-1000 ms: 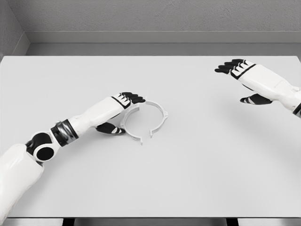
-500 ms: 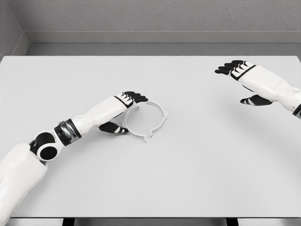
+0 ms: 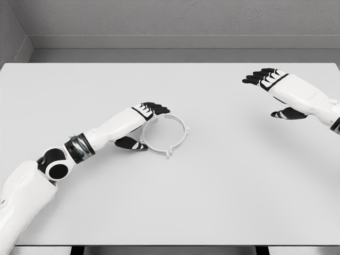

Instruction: Assemble PVC drainage pipe clamps

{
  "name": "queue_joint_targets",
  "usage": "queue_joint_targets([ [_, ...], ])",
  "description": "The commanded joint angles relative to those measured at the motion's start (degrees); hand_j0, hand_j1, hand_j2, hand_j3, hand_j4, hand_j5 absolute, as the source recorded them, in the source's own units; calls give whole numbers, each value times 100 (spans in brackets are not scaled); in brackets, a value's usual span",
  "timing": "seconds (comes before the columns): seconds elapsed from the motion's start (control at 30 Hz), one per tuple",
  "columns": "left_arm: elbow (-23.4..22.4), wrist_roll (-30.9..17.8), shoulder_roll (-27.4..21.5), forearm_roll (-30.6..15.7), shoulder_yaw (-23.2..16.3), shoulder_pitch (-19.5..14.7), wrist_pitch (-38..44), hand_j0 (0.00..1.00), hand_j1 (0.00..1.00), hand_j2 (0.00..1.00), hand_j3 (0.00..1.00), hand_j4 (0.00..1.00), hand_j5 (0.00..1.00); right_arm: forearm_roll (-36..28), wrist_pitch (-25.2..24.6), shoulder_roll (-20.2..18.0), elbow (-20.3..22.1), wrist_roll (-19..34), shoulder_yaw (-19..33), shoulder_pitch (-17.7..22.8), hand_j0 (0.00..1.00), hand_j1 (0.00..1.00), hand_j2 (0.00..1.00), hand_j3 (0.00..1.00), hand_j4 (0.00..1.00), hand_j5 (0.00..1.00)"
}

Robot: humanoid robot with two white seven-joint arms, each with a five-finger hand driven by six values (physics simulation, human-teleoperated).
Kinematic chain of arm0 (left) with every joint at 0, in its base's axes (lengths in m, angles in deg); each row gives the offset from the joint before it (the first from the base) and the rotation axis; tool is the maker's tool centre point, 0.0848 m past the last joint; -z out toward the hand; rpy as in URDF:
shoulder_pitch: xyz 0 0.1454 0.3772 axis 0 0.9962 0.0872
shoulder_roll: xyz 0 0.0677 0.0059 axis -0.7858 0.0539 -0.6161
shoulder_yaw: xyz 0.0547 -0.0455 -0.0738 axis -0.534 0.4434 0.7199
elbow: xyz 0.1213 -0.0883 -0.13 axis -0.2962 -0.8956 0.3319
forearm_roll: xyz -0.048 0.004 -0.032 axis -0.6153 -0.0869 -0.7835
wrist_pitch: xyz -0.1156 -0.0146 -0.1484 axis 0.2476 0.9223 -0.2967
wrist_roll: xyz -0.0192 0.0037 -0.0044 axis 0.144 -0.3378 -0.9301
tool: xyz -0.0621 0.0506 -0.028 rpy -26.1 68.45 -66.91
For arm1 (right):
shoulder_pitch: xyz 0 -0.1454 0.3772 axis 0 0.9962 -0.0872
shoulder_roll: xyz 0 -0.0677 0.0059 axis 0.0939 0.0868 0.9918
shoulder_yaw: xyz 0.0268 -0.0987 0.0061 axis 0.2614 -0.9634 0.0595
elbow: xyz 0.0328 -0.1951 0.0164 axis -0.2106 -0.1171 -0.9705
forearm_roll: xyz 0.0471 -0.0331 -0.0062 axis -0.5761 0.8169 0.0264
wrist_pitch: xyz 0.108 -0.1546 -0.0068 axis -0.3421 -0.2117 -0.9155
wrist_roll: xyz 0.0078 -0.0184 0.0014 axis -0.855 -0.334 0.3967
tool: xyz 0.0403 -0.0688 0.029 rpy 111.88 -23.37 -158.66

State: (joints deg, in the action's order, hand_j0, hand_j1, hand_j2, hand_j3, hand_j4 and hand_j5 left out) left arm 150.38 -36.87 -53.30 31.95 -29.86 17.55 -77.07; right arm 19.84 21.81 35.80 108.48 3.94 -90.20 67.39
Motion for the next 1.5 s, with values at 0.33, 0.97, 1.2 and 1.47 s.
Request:
queue_joint_targets([
  [0.33,-43,-6,77,-41,-2,-18,4,100,100,100,100,100,100,-39,-11,-5,10,-3,2,9,100,100,100,100,100,100],
  [0.97,-43,-15,261,-41,-11,-79,4,100,100,100,100,100,100,-39,-11,-5,19,-3,2,9,100,100,100,100,100,100],
  [1.2,-43,-15,340,-32,-46,-105,4,100,100,100,100,100,100,-39,-11,-5,28,-3,-7,9,100,100,100,100,100,100],
  [1.47,97,-15,33,-147,33,-97,4,100,100,100,100,100,100,-39,-11,-5,19,-3,2,9,100,100,100,100,100,100],
])
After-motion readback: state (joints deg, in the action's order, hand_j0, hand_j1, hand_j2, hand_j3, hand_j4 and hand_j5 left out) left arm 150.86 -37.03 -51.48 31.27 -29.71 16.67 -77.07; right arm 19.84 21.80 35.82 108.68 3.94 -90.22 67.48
